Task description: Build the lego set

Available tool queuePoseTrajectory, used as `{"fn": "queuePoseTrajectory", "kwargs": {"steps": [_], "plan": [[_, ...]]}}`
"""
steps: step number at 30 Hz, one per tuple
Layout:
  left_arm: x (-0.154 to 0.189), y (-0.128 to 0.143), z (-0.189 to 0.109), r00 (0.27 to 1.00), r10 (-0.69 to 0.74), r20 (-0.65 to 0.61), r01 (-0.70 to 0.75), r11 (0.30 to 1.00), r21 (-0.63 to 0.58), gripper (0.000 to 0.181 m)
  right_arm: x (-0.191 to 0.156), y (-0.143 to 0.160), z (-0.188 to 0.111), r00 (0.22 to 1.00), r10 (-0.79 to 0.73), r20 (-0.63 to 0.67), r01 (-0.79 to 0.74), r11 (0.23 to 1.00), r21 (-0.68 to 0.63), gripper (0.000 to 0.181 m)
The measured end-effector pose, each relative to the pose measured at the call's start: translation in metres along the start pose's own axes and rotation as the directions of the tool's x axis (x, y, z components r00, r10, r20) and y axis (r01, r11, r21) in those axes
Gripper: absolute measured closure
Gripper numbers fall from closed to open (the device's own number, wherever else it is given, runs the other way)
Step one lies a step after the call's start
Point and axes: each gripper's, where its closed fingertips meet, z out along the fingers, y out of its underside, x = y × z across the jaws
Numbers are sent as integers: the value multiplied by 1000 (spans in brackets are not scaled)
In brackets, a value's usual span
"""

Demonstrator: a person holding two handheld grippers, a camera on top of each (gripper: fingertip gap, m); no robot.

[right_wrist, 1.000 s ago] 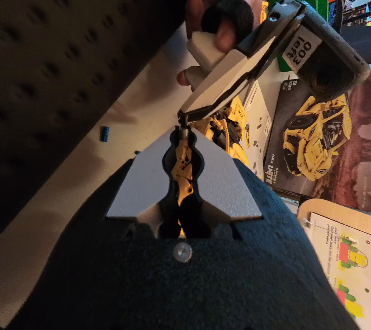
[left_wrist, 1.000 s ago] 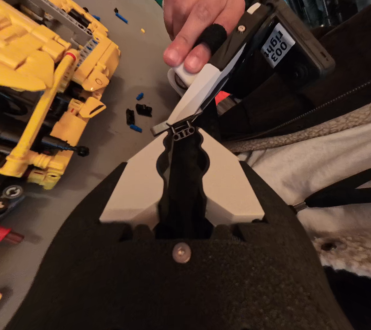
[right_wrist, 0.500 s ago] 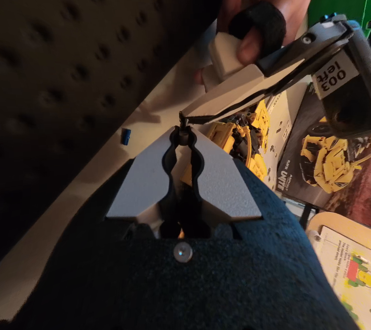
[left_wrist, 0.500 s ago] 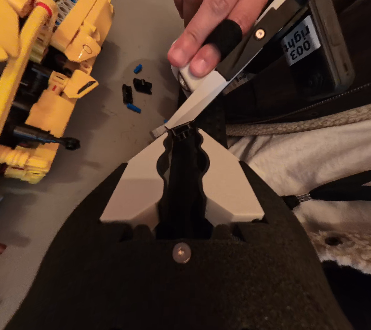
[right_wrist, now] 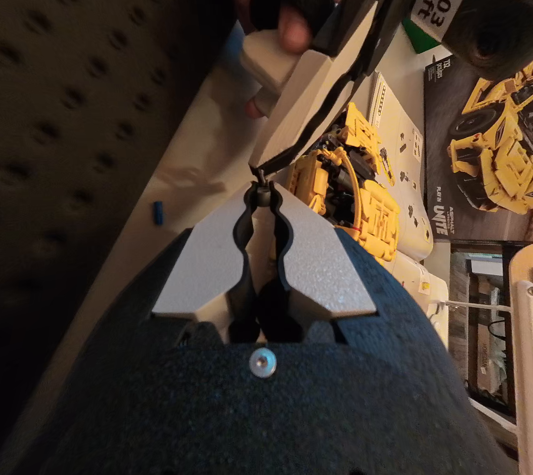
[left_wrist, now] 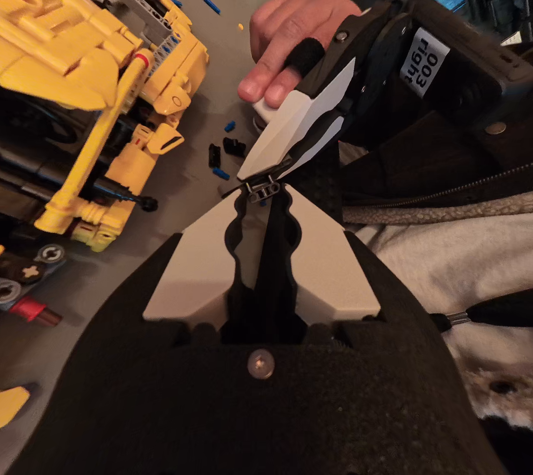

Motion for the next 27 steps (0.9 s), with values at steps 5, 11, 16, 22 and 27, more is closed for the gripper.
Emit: {"fn": "queuePoseTrajectory", "kwargs": {"steps": [5,11,16,22,27], "plan": [[2,5,-2,995,-80,-62,79,997,-28,159,-3,-4,2,998,-63,-28,63,998,1,174],[0,26,6,995,-85,-43,76,982,-172,160,-20,-4,10,969,-248,21,249,962,-111,174],[-4,29,5,998,-66,-9,63,979,-192,160,-20,-2,15,960,-279,20,279,951,-133,174],[-9,40,1,994,58,88,-32,962,-271,159,-15,0,16,984,-176,-1,176,983,-57,173],[-25,50,-12,908,344,239,-223,880,-419,159,14,1,4,987,32,-160,-30,999,12,174]]}}
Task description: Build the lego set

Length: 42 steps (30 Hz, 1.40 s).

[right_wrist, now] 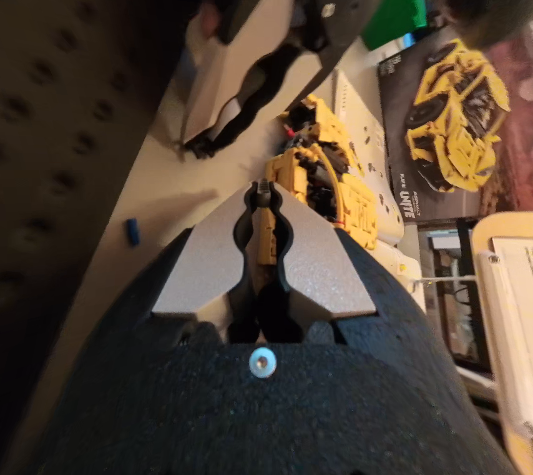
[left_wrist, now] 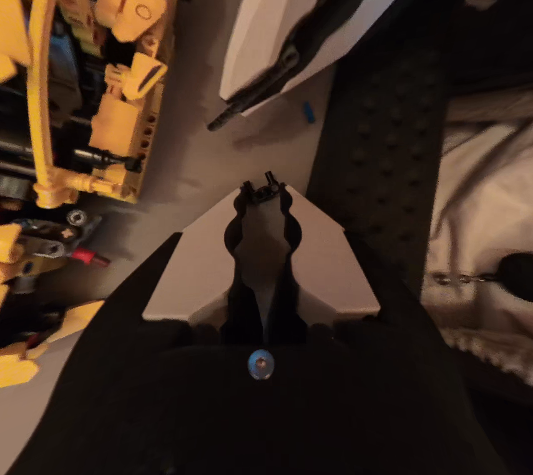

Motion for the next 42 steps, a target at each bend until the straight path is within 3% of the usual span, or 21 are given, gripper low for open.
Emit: {"fn": "queuePoseTrajectory", "kwargs": {"steps": [7,18,23,27,29,32,37,42], "plan": [[-6,-3,6,965,205,164,-212,977,24,156,18,2,-14,979,164,-125,-157,986,60,174],[-18,-8,3,921,269,284,-317,938,142,158,13,1,-18,967,232,-105,-221,970,106,173],[-13,-12,2,941,256,220,-296,939,176,158,5,9,-13,970,230,-76,-226,972,60,174],[11,-41,-23,989,150,4,-137,890,435,159,-4,6,-2,988,144,-59,-143,990,19,174],[13,-47,-33,992,119,-53,-77,867,493,159,-6,3,1,990,128,-51,-127,992,19,174],[13,-45,-32,988,54,-144,19,888,460,159,-9,-1,3,987,158,-24,-157,987,39,174],[10,-37,-16,987,-2,-160,59,935,349,159,-10,-4,7,994,110,-26,-109,994,13,174],[7,-44,-27,973,-70,-220,155,905,396,159,-15,0,13,999,46,-21,-46,998,-38,173]]}}
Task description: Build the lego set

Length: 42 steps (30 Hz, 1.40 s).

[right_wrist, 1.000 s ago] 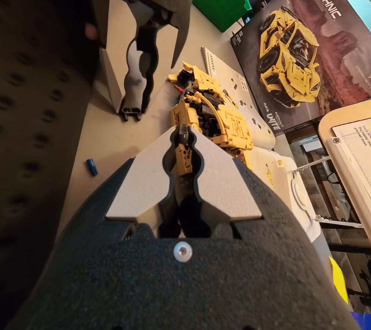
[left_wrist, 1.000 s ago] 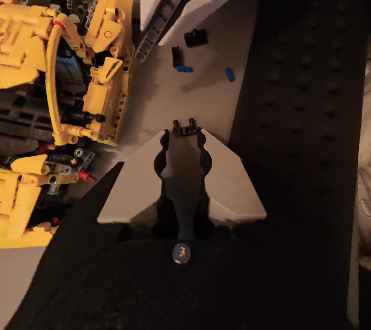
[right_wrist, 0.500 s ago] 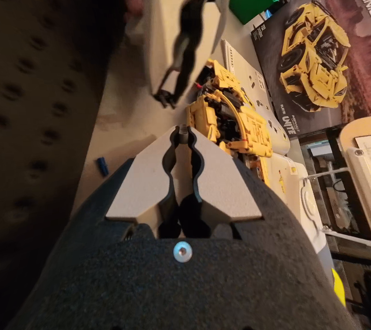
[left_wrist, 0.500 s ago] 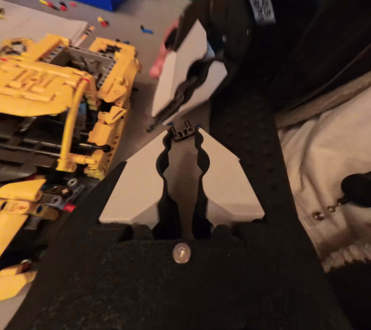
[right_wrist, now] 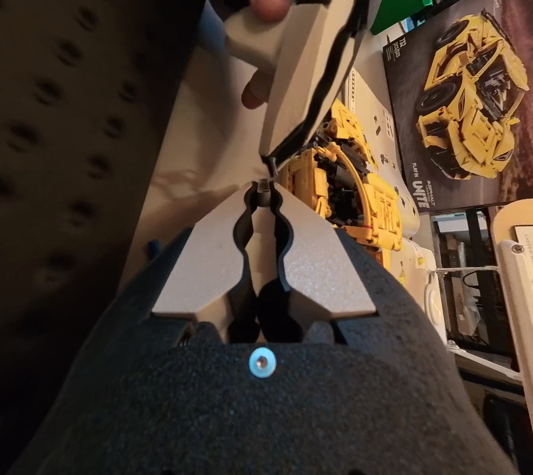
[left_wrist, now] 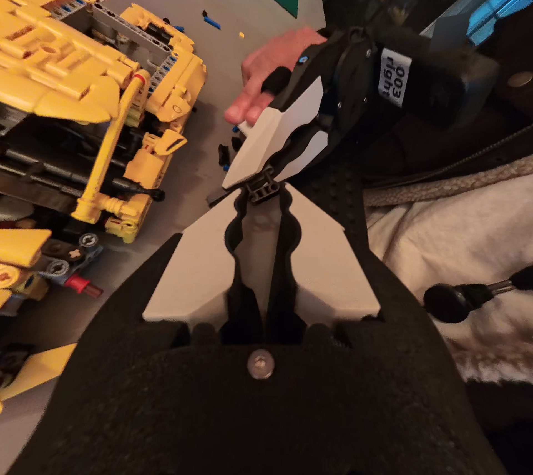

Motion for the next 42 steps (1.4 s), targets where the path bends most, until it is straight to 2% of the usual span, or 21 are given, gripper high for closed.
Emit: {"fn": "queuePoseTrajectory", "kwargs": {"steps": [13,22,35,39,42], "plan": [[-11,6,0,984,-179,-18,178,984,-29,159,3,-4,0,999,-31,-27,31,1000,2,174],[-13,13,4,995,-85,49,89,992,-90,159,-3,-1,3,998,-68,-6,68,997,-28,173],[-15,17,6,981,-195,5,195,975,-110,160,-9,1,7,990,-139,12,139,981,-132,174],[-13,16,4,974,-226,-29,222,970,-101,160,-9,-2,6,996,-83,19,85,992,-89,174],[-9,6,1,975,-215,-61,213,976,-42,159,-2,-5,0,991,126,49,-127,991,27,173]]}}
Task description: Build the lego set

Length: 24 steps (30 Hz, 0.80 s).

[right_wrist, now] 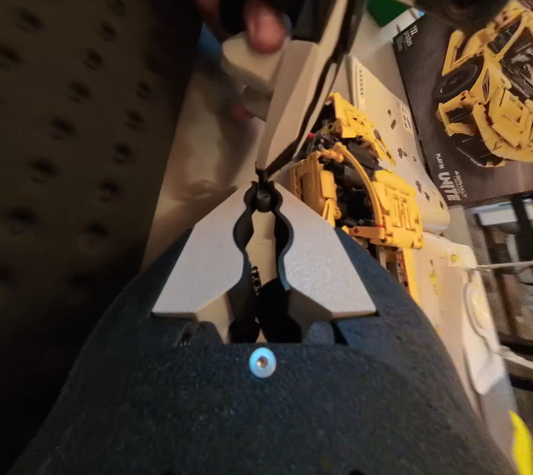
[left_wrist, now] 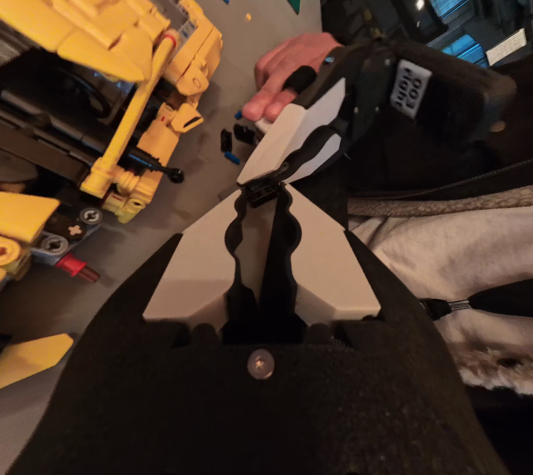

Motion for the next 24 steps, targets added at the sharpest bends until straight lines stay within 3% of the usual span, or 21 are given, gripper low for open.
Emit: {"fn": "queuePoseTrajectory", "kwargs": {"steps": [9,17,20,24], "plan": [[8,-7,-6,999,5,-41,-3,998,59,159,5,-7,-5,981,185,53,-190,976,110,174],[-3,-22,-35,997,-72,-34,77,976,201,159,-13,11,5,898,404,171,-405,914,-35,174],[-1,-20,-33,999,-40,-13,42,982,185,159,-21,24,5,876,436,206,-421,900,-115,170],[2,-16,-27,1000,-20,-16,22,989,149,159,-18,19,-1,867,448,216,-440,894,-86,160]]}}
